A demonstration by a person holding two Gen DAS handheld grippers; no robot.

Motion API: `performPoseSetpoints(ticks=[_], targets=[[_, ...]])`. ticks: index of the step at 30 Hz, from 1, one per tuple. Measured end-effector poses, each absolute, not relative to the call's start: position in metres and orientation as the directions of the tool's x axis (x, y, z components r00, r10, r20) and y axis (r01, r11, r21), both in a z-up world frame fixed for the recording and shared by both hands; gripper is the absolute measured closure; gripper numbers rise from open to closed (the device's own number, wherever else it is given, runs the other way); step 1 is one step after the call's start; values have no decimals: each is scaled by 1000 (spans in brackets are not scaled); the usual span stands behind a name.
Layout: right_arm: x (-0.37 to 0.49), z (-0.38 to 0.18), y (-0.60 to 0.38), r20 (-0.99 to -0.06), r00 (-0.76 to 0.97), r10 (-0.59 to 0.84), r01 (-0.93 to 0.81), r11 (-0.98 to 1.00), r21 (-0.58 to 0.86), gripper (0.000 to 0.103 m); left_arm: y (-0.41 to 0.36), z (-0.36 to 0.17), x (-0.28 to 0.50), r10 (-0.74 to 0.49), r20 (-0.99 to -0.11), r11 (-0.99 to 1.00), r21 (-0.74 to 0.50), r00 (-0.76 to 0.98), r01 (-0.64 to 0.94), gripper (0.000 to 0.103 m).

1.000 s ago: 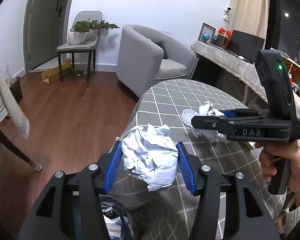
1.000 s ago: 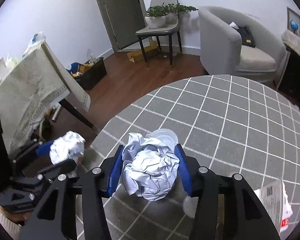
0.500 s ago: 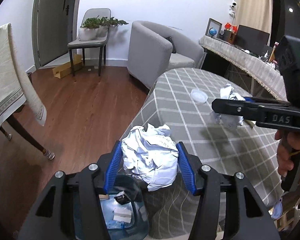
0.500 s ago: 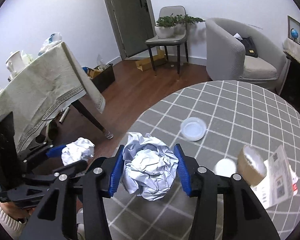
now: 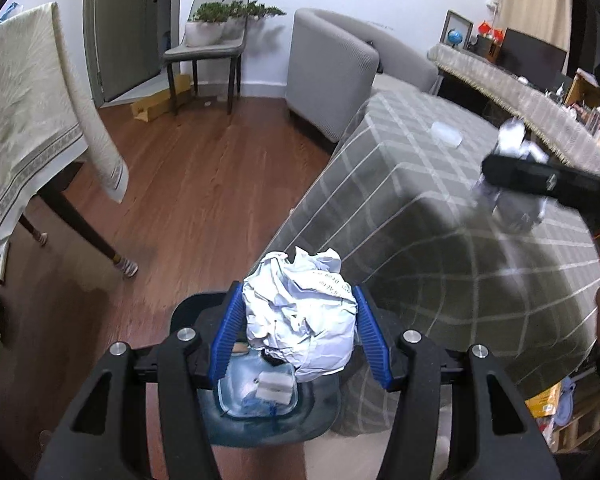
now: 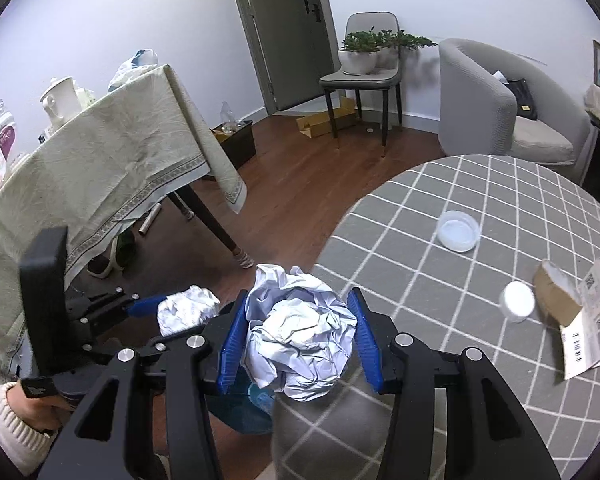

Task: Collect trash
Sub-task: 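Carry both foil balls over the teal bin and open both tools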

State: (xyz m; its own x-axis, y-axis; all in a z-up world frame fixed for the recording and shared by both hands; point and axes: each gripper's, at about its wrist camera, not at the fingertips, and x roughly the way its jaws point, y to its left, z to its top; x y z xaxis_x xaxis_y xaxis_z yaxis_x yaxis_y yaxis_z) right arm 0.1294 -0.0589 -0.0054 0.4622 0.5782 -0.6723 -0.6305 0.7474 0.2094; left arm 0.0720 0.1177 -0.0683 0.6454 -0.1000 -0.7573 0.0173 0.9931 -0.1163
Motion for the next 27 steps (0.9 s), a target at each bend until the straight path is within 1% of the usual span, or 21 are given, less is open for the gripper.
performPoseSetpoints(ticks=[9, 18, 20, 22, 26, 27], targets=[[121, -10, -20, -674, 419, 608, -675, 705, 216, 53, 145, -95, 67, -72, -818, 995, -98, 571, -15, 45], [116, -23, 19, -700, 373, 609, -709, 674, 208, 53, 175, -128, 66, -73, -888, 990, -118, 454, -72, 44], [116, -26, 27, -708, 366, 604, -711, 672, 207, 53, 181, -132, 63, -69, -896, 990, -116, 438, -81, 42], [117, -30, 34, -715, 360, 599, -711, 672, 205, 53, 184, -131, 60, -66, -896, 991, -111, 439, -79, 37], [117, -38, 47, -730, 351, 586, -715, 671, 195, 53, 193, -124, 58, -79, -887, 987, -135, 456, -91, 32], [117, -41, 49, -735, 347, 583, -717, 670, 193, 53, 195, -122, 57, -84, -883, 985, -142, 462, -93, 28]])
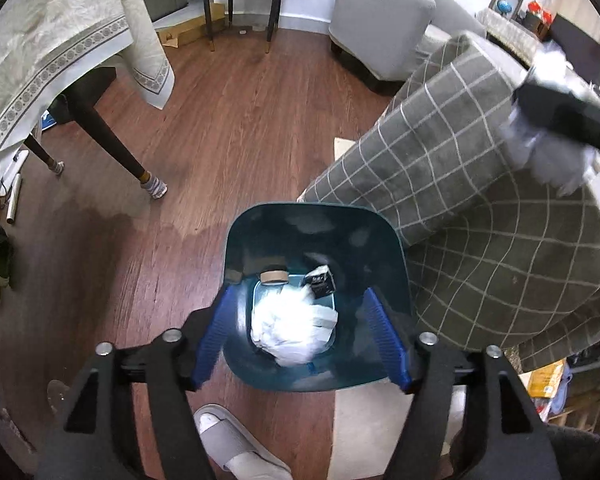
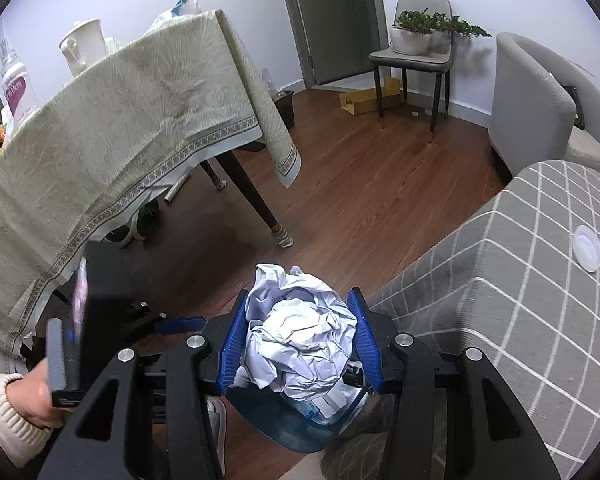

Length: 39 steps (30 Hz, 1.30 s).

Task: Collect trash
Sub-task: 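Carry both foil balls over the teal bin and open both tools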

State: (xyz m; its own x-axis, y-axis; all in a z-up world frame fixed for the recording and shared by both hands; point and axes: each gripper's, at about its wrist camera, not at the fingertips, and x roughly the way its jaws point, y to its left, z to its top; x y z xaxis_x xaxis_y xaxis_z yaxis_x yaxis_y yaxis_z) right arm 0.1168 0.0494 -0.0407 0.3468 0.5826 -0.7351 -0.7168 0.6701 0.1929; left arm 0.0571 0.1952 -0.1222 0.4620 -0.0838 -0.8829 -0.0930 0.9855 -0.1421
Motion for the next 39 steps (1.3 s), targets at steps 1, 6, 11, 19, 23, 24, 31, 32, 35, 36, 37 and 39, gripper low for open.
performPoseSetpoints(ticks=[1, 6, 11, 19, 23, 24, 31, 32, 35, 36, 37, 39], targets=[[117, -44, 53, -741, 343, 578, -718, 670, 190, 53, 198, -119, 55, -87, -878, 985, -148, 470, -93, 28], [118, -58, 64, -768, 328, 550, -719, 673, 175, 53, 206, -110, 51, -80, -866, 983, -152, 493, -107, 27], [122, -79, 71, -802, 309, 512, -706, 688, 167, 53, 216, -94, 44, -70, -832, 980, -159, 550, -116, 27], [117, -109, 89, -845, 262, 465, -714, 683, 154, 53, 218, -57, 33, -69, -733, 979, -180, 677, -96, 29], [117, -121, 94, -861, 246, 445, -719, 679, 145, 53, 215, -35, 26, -65, -681, 982, -172, 730, -73, 33], [116, -124, 95, -866, 244, 436, -720, 680, 139, 53, 214, -30, 25, -60, -666, 984, -164, 743, -68, 34], [106, -148, 105, -902, 213, 375, -731, 674, 107, 51, 205, -5, 18, -82, -593, 986, -164, 801, -20, 47], [105, -152, 106, -909, 210, 361, -733, 673, 98, 50, 204, -3, 17, -84, -584, 987, -162, 807, -14, 47], [102, -160, 105, -918, 206, 338, -729, 679, 87, 44, 198, 7, 13, -95, -550, 986, -167, 830, 2, 47], [102, -162, 103, -921, 202, 333, -727, 681, 87, 41, 196, 10, 12, -101, -538, 985, -173, 837, 8, 47], [101, -162, 102, -921, 202, 332, -725, 683, 86, 36, 195, 12, 10, -105, -527, 985, -175, 843, 13, 47], [101, -159, 98, -920, 208, 333, -721, 688, 86, 34, 194, 20, 4, -107, -501, 985, -172, 859, 23, 47]])
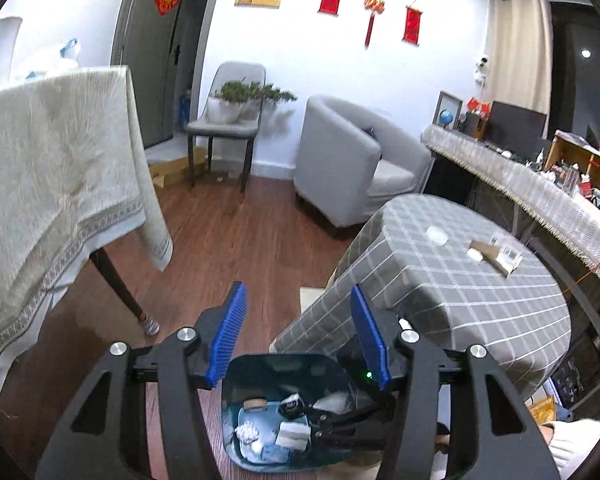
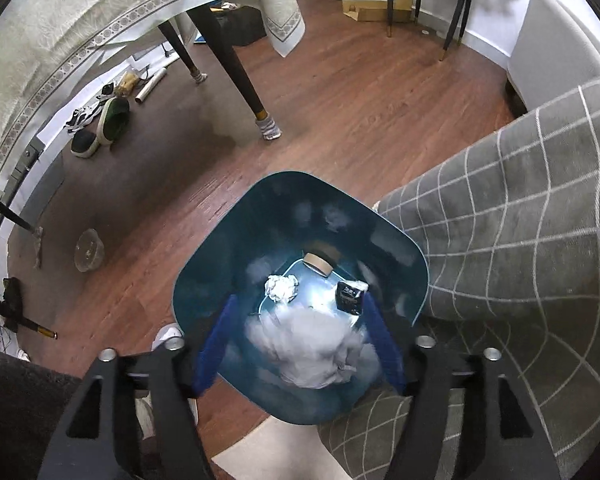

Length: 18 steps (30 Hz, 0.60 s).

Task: Collect trash
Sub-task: 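Carry both foil balls over the teal bin and open both tools, then move the right tool back to the table and grasp the brown cardboard tube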

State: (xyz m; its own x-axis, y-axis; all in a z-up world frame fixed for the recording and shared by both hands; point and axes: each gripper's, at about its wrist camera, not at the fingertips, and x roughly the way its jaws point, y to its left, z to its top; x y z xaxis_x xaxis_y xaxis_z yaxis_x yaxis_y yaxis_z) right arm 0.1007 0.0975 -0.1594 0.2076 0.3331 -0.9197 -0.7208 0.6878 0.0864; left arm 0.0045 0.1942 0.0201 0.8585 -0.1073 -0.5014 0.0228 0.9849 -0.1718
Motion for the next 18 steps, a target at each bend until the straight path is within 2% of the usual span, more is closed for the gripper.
performPoseSetpoints(ticks=[8, 18], targets=[[98, -131, 82, -886, 234, 400, -732, 672, 110, 34, 184, 40, -5, -81, -414, 988, -150, 906, 20, 47], [88, -65, 57, -785, 295, 545, -769, 623, 144, 34, 170, 48, 3, -88, -387, 988, -149, 918, 31, 46]])
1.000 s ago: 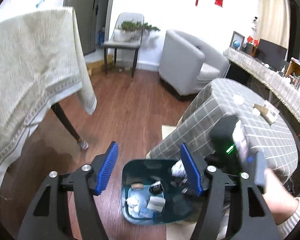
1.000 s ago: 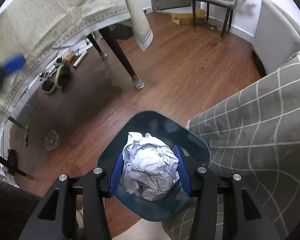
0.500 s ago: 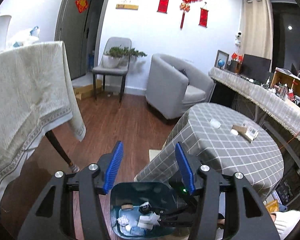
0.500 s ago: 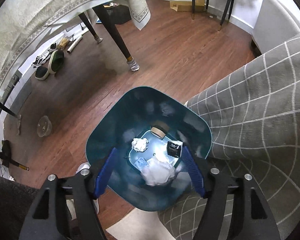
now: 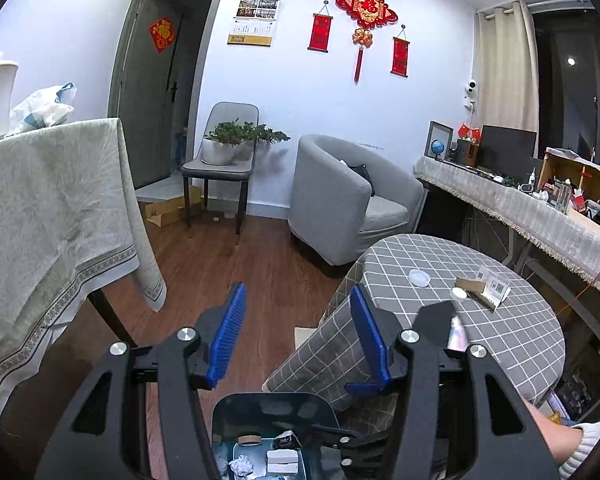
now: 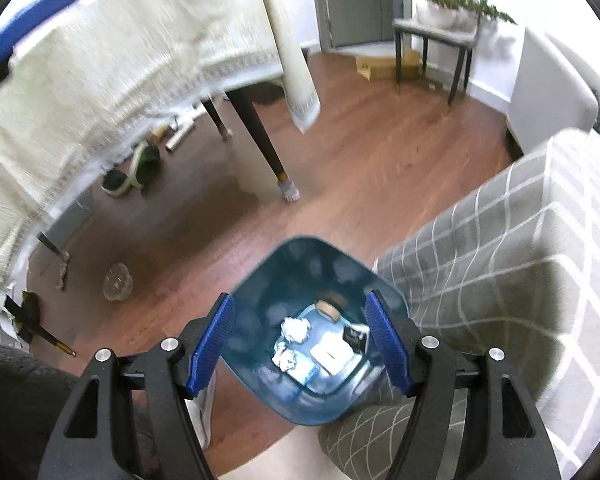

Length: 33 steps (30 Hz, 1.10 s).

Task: Collect trash
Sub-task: 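Move the right tool back to the table and grasp the brown cardboard tube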

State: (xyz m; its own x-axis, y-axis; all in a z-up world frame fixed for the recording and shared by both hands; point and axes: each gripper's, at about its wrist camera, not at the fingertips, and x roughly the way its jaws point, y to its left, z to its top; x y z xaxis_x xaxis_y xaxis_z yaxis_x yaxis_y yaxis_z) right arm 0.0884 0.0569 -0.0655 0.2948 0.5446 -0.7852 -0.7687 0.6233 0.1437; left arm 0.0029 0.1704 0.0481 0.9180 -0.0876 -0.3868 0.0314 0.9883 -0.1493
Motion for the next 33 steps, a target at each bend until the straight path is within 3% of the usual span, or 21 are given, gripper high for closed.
performPoseSetpoints(ticks=[14, 33], targets=[[113, -8, -27, -669, 480, 568, -679, 723, 126, 28, 128, 46, 27, -121, -391, 986, -157, 912, 63, 35], [159, 14, -138, -611, 614, 500, -532, 834, 148, 21, 76, 19, 77, -188, -456, 979, -153, 870, 132, 17]])
